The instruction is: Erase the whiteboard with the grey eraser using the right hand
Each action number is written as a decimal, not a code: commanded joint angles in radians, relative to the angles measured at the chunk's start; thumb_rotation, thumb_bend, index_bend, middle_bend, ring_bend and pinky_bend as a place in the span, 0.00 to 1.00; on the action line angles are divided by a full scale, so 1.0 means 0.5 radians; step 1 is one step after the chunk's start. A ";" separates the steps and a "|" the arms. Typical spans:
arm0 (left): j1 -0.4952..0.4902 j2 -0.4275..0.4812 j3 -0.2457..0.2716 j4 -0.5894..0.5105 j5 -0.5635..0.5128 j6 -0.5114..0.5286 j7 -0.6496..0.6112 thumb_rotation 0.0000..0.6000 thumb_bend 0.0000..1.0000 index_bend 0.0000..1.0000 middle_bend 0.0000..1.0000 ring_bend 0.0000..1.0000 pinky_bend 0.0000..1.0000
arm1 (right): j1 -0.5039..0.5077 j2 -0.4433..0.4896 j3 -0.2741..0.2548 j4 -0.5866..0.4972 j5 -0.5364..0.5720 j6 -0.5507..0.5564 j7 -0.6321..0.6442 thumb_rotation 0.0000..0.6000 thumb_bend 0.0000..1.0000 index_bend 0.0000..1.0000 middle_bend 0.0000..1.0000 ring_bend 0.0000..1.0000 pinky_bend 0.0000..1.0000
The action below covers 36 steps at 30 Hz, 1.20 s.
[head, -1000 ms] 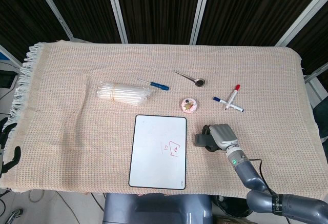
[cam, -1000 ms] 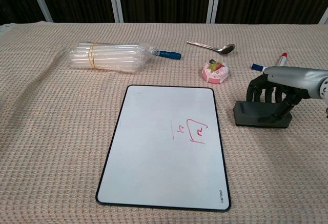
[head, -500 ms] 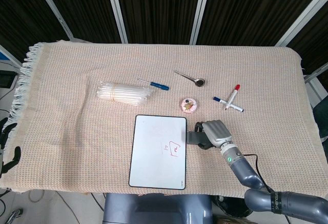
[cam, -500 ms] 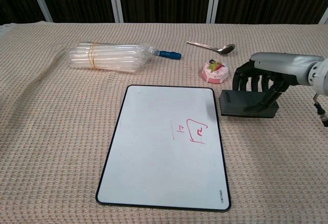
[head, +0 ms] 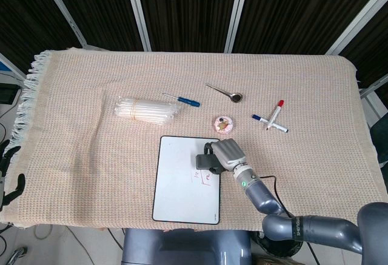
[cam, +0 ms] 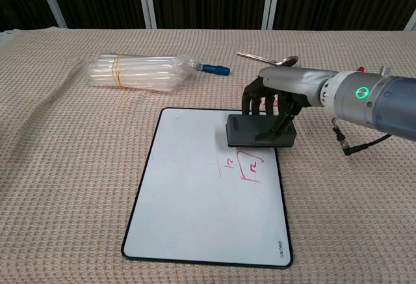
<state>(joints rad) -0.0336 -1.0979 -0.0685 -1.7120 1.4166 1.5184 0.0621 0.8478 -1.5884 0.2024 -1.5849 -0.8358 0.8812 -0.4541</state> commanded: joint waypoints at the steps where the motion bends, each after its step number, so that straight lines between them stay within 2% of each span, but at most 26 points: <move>1: -0.001 0.003 -0.003 -0.001 -0.001 0.001 -0.004 1.00 0.48 0.14 0.01 0.00 0.03 | 0.047 -0.077 0.002 0.035 0.019 0.046 -0.064 1.00 0.40 0.47 0.49 0.48 0.49; 11: -0.001 0.010 -0.005 -0.010 -0.006 -0.004 -0.016 1.00 0.48 0.14 0.01 0.00 0.03 | 0.105 -0.234 -0.053 0.085 0.060 0.082 -0.173 1.00 0.40 0.47 0.50 0.51 0.51; 18: 0.001 0.010 -0.008 -0.010 -0.004 0.005 -0.019 1.00 0.48 0.14 0.01 0.00 0.03 | 0.120 -0.274 -0.106 0.089 0.071 0.088 -0.233 1.00 0.40 0.47 0.51 0.51 0.52; 27: 0.001 0.013 -0.009 -0.009 -0.004 0.008 -0.023 1.00 0.48 0.14 0.01 0.00 0.03 | 0.053 -0.184 -0.267 -0.172 -0.026 0.162 -0.306 1.00 0.40 0.47 0.51 0.51 0.52; 36: 0.002 0.010 -0.010 -0.007 -0.006 0.009 -0.018 1.00 0.48 0.14 0.01 0.00 0.03 | -0.024 -0.122 -0.397 -0.307 -0.114 0.212 -0.314 1.00 0.40 0.47 0.51 0.51 0.52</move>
<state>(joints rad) -0.0328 -1.0929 -0.0736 -1.7157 1.4138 1.5230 0.0531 0.8416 -1.6543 0.0102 -1.7322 -0.8862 0.9824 -0.6124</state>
